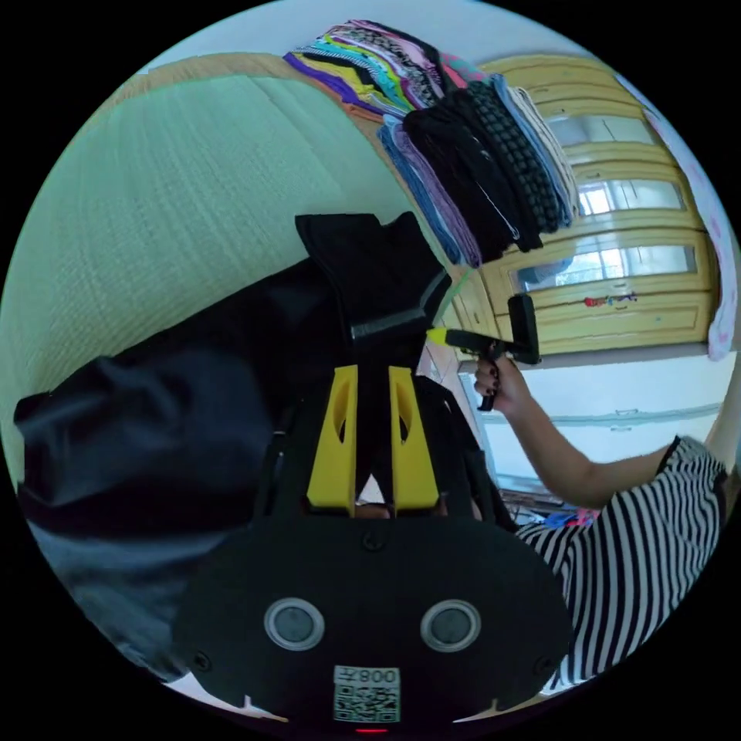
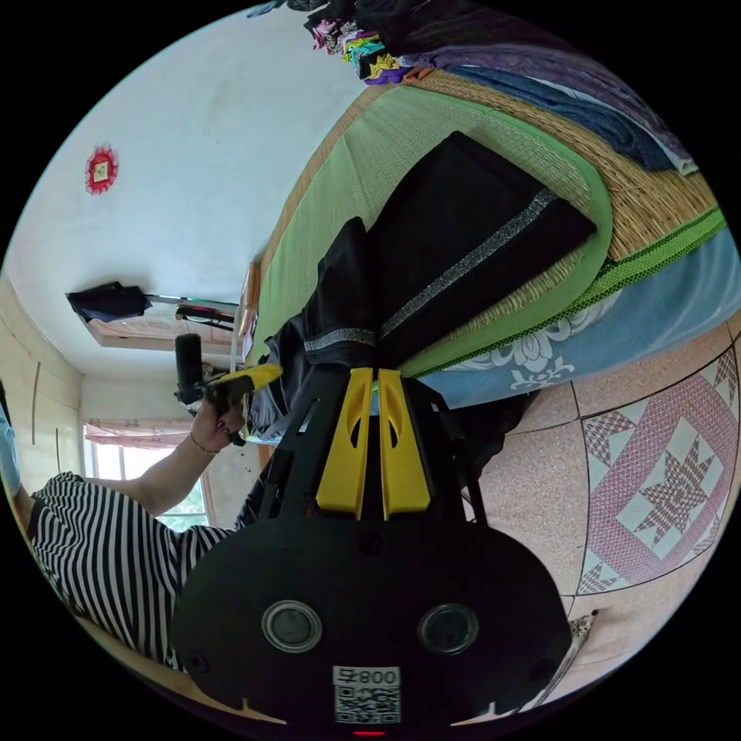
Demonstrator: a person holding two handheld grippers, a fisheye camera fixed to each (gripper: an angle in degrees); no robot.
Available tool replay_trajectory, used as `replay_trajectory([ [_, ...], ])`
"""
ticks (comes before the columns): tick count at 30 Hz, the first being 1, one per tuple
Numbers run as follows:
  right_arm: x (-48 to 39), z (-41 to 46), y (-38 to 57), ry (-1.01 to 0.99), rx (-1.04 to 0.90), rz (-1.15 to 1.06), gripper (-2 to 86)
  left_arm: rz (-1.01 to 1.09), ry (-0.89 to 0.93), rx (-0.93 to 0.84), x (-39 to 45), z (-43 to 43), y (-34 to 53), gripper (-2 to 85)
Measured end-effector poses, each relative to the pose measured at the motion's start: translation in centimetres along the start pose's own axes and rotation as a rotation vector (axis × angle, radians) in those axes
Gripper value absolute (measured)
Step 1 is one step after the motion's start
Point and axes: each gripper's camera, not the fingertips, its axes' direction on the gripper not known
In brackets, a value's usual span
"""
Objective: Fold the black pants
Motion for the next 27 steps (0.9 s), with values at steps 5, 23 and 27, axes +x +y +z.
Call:
replay_trajectory([
  [5, -0.4, -0.7, 1.8, -0.027, 0.007, 0.005, 0.5, -0.074, 0.002, -0.061, -0.7, 1.9, -4.1, 5.9],
  [23, -23.3, 2.0, 7.8, 0.405, 0.005, -0.700, 8.5, -0.003, 0.154, 0.007, 3.5, -0.5, -12.1, 2.3],
  [27, -25.7, 3.9, 8.9, 0.493, -0.002, -0.761, 8.2, 0.013, 0.159, -0.009, 4.3, -0.8, -14.1, 2.3],
])
